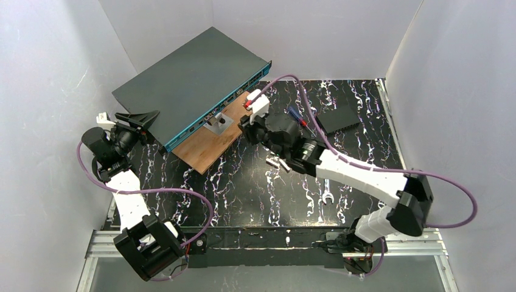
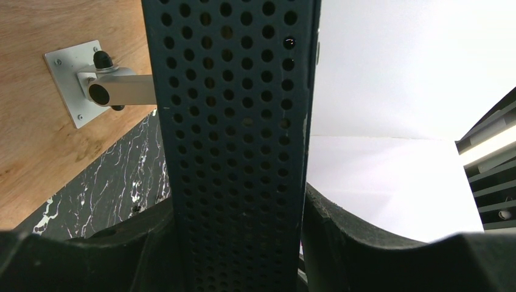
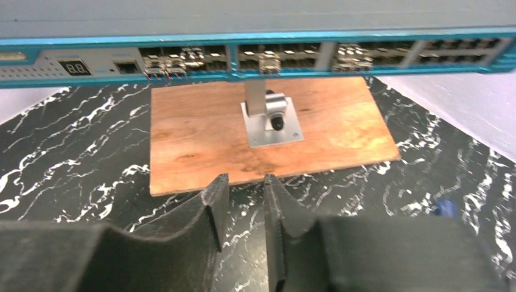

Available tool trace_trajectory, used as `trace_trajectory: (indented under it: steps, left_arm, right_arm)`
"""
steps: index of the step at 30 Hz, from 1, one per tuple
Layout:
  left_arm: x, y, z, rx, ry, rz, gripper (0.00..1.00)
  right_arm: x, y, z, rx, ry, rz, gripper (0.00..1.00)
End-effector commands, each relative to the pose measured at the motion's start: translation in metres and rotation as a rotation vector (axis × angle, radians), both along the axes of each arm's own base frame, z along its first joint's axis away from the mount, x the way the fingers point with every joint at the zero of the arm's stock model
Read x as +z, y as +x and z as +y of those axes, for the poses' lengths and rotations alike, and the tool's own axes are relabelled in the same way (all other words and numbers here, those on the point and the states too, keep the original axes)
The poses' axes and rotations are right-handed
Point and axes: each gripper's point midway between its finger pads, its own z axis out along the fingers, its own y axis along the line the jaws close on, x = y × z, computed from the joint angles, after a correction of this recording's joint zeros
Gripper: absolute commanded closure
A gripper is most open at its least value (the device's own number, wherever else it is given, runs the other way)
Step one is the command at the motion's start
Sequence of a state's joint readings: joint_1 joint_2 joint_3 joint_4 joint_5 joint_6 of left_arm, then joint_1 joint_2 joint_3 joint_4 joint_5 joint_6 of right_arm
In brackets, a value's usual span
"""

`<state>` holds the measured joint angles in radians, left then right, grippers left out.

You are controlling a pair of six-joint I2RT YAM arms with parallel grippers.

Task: Insert the plug into the switch port
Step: Insert the connector into the switch port.

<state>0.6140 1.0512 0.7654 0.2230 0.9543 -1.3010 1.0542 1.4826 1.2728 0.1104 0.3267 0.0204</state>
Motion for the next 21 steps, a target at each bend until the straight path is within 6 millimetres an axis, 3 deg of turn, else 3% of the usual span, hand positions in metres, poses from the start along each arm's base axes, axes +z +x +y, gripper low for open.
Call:
trace_trajectory:
  steps: [1, 11, 17, 21]
  left_arm:
    - [-0.005, -0.012, -0.016, -0.102, 0.037, -0.020, 1.00]
    - [-0.009, -0.011, -0.014, -0.099, 0.026, -0.007, 1.00]
    - [-0.010, -0.011, -0.013, -0.100, 0.024, -0.005, 1.00]
    - [-0.010, -0.011, -0.014, -0.102, 0.021, -0.004, 1.00]
  right_arm:
    - [0.003, 0.003, -0.045, -0.119, -0.039, -0.016, 0.60]
    - [-0.061, 0.007, -0.103, -0.251, -0.172, 0.140, 0.38]
    - [-0.104, 0.019, -0.124, -0.286, -0.226, 0.256, 0.30]
    - [-0.129, 0.029, -0.127, -0.283, -0.220, 0.340, 0.25]
